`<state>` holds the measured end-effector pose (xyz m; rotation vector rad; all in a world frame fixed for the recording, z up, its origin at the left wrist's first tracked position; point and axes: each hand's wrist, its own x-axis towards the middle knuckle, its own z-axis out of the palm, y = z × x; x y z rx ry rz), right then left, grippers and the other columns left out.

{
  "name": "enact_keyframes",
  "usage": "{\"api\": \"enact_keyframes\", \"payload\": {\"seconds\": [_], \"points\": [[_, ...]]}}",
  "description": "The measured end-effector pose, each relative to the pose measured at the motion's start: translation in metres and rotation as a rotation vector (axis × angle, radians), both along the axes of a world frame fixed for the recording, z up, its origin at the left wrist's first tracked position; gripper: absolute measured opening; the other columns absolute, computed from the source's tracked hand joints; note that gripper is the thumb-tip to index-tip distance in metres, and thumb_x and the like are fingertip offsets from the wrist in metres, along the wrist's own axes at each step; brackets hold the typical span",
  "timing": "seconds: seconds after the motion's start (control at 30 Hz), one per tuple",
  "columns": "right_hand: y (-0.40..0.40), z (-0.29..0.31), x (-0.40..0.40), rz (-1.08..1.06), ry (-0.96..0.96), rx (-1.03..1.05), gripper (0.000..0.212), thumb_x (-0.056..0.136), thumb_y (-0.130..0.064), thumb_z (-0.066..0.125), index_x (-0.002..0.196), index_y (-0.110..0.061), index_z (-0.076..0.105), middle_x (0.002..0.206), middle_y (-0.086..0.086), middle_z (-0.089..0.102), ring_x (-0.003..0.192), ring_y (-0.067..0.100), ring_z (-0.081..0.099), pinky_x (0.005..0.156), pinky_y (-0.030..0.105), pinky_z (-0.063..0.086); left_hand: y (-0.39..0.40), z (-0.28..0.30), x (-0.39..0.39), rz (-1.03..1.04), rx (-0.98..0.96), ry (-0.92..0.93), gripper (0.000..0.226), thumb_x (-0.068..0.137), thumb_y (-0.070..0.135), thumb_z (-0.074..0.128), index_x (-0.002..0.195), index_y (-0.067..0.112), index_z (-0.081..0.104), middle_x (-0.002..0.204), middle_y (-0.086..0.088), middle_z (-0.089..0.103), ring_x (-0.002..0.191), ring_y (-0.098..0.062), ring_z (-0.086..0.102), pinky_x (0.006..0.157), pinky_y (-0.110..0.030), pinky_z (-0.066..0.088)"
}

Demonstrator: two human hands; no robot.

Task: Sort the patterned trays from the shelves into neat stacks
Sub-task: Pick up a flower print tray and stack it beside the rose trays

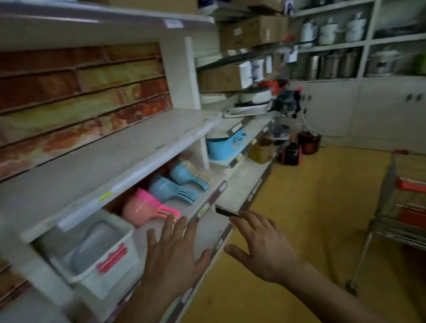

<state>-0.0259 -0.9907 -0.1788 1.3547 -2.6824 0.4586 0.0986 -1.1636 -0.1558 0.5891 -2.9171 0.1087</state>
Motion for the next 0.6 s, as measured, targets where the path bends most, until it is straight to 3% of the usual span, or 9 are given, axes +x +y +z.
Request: {"api": "enact_keyframes", "payload": {"seconds": [0.07,0.2,0.27,0.4,0.6], "points": [[0.026,0.000,-0.022,-0.052,-0.005,-0.007,0.075,0.087,-0.075,0.018,0.147,-0.031,0.030,0.152,0.000,0.034,0.142,0.021,0.025,0.111,0.043,0.029,0.020,-0.003,-0.033,-0.040,-0.003,-0.008,0.085,0.072,0.070,0.012,0.144,0.031,0.033,0.156,0.004,0.024,0.146,-0.023,0.010,0.112,-0.055,0.015],[0.068,-0.004,-0.065,-0.145,-0.026,0.008,0.074,0.087,-0.074,0.018,0.147,-0.031,0.028,0.153,0.000,0.033,0.143,0.021,0.023,0.112,0.042,0.027,0.050,-0.004,-0.090,-0.107,-0.012,-0.016,0.077,0.075,0.069,0.027,0.134,0.025,0.051,0.145,0.000,0.045,0.140,-0.026,0.031,0.103,-0.058,0.031],[0.083,-0.008,-0.084,-0.192,-0.027,0.020,0.073,0.087,-0.074,0.017,0.147,-0.033,0.025,0.154,-0.001,0.030,0.144,0.020,0.020,0.112,0.042,0.026,0.059,-0.006,-0.115,-0.142,-0.019,-0.030,0.075,0.076,0.069,0.028,0.130,0.025,0.054,0.143,-0.001,0.048,0.138,-0.027,0.034,0.101,-0.058,0.031],[0.099,-0.016,-0.122,-0.264,-0.064,0.039,0.073,0.086,-0.073,0.017,0.147,-0.032,0.025,0.155,-0.002,0.028,0.145,0.020,0.018,0.114,0.042,0.024,0.064,-0.016,-0.168,-0.207,0.009,-0.085,0.086,0.071,0.071,0.006,0.142,0.032,0.032,0.156,0.005,0.022,0.146,-0.022,0.008,0.111,-0.054,0.016],[0.093,-0.019,-0.199,-0.356,-0.046,0.105,0.071,0.088,-0.072,0.020,0.147,-0.034,0.023,0.156,-0.003,0.025,0.145,0.019,0.015,0.114,0.042,0.024,0.053,-0.028,-0.267,-0.277,0.028,-0.070,0.087,0.071,0.072,-0.001,0.144,0.034,0.026,0.158,0.008,0.016,0.146,-0.020,0.000,0.112,-0.051,0.016]]}}
